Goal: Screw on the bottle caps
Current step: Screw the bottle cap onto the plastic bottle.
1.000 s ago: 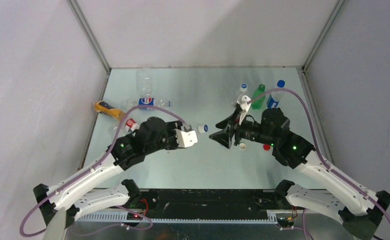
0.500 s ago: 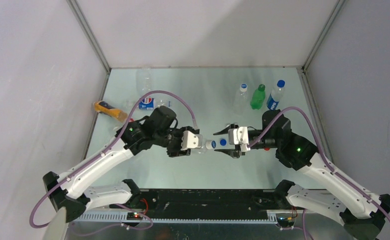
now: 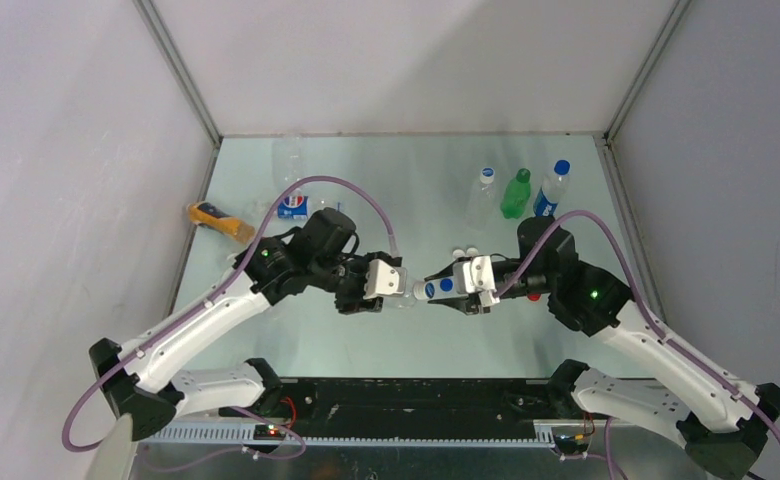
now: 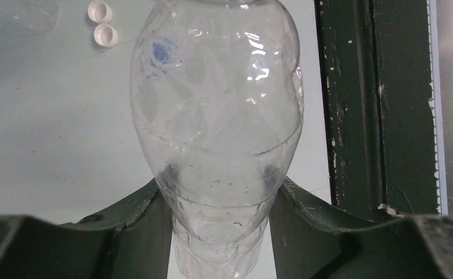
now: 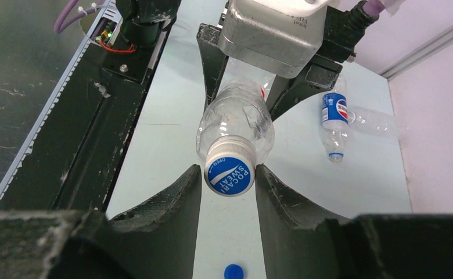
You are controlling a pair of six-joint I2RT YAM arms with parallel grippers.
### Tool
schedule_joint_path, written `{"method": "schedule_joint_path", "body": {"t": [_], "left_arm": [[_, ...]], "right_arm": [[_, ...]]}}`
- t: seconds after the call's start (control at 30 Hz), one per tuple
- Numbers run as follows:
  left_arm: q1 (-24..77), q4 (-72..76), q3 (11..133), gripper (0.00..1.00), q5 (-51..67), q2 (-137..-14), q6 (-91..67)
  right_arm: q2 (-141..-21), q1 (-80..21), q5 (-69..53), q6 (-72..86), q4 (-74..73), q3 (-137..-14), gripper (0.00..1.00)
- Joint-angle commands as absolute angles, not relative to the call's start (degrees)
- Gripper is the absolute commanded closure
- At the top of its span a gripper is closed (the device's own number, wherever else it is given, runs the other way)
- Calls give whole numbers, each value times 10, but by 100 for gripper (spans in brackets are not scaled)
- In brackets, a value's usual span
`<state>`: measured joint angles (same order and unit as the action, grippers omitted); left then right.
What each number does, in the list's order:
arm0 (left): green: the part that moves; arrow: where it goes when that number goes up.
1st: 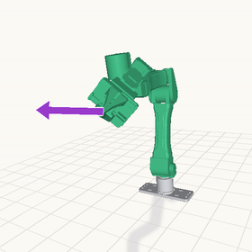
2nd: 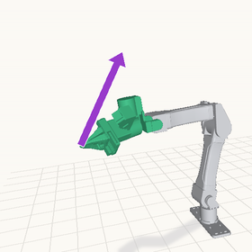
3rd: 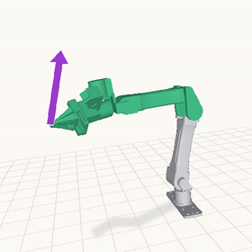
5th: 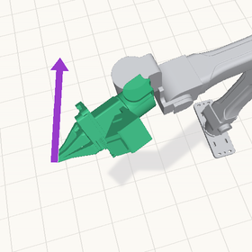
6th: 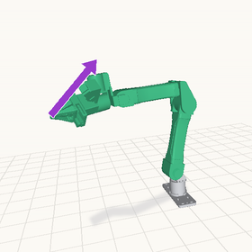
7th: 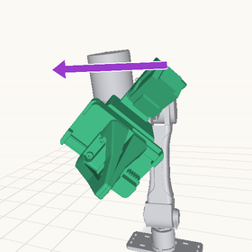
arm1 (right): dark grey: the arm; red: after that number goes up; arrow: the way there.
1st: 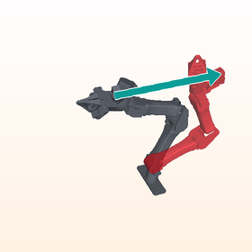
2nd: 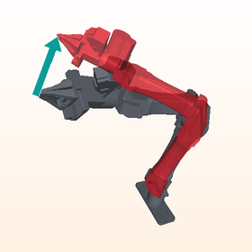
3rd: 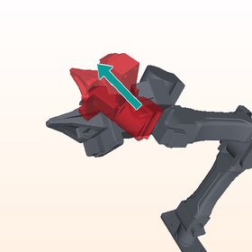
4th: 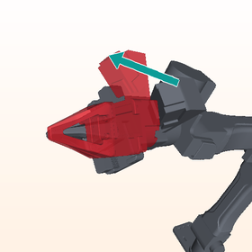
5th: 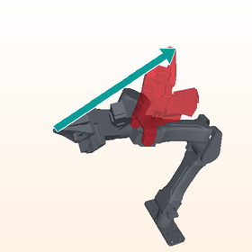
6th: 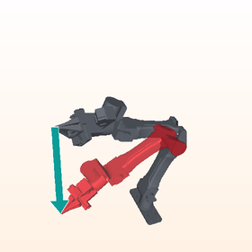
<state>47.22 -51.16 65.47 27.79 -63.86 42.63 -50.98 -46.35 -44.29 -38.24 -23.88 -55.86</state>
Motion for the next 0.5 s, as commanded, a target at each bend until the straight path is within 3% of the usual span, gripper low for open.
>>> {"method": "schedule_joint_path", "body": {"t": [0.0,0.17,0.23,0.4,0.47], "left_arm": [[476,-503,685,99,290,-641,432],[486,-481,683,99,273,-632,419],[492,-459,671,98,251,-622,410],[524,-333,597,96,107,-555,372],[541,-272,559,96,42,-531,366]], "right_arm": [[-521,-475,-451,-384,-230,-581,59],[-532,-486,-420,-349,-226,-581,61],[-540,-489,-395,-290,-218,-581,66],[-554,-496,-255,-26,-171,-581,97],[-555,-499,-181,120,-170,-581,100]]}}
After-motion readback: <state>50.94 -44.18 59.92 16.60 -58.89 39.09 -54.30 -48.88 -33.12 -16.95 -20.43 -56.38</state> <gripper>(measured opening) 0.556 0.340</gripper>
